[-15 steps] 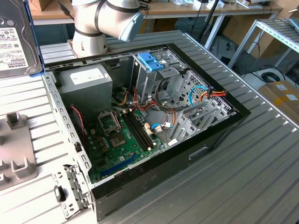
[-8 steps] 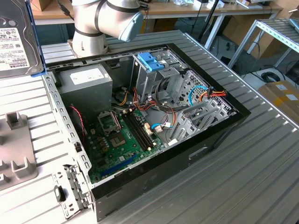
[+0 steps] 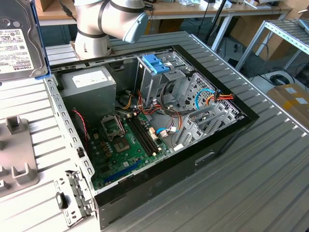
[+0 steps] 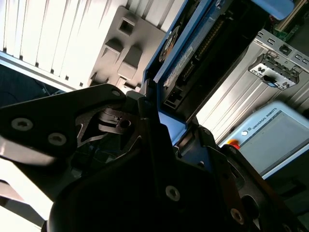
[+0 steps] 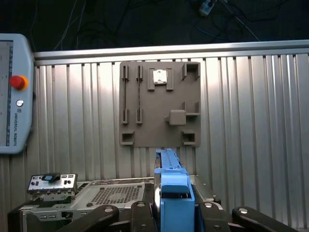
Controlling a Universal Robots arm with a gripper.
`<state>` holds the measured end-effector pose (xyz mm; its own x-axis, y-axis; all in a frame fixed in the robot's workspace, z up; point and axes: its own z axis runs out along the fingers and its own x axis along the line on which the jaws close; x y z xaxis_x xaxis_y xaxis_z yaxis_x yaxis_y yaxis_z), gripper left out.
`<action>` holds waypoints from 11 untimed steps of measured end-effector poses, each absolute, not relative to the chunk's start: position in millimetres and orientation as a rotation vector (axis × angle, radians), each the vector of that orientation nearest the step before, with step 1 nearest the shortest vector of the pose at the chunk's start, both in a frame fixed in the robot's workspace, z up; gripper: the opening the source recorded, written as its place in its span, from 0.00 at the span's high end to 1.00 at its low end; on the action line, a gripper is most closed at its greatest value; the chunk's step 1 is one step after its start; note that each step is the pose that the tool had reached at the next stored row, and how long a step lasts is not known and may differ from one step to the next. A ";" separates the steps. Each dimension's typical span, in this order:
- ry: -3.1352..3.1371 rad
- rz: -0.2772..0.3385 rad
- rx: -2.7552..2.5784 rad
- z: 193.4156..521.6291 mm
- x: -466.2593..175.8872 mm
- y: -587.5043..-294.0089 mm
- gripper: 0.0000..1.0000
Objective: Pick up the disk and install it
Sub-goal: 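Pick up the disk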
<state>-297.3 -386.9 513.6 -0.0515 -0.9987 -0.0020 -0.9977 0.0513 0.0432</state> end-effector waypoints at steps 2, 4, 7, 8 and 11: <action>-2.257 -0.051 2.144 513.5 -296.3 -386.8 0.63; -2.257 -0.050 2.143 513.3 -295.5 -386.9 0.63; -2.256 -0.049 2.143 513.2 -293.8 -386.9 0.63; -2.256 -0.049 2.143 513.1 -293.3 -386.9 0.63; -2.256 -0.049 2.143 513.0 -292.1 -386.9 0.63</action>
<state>-292.1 -386.9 513.0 -0.0515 -0.9987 0.0001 -0.9977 0.0514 0.0432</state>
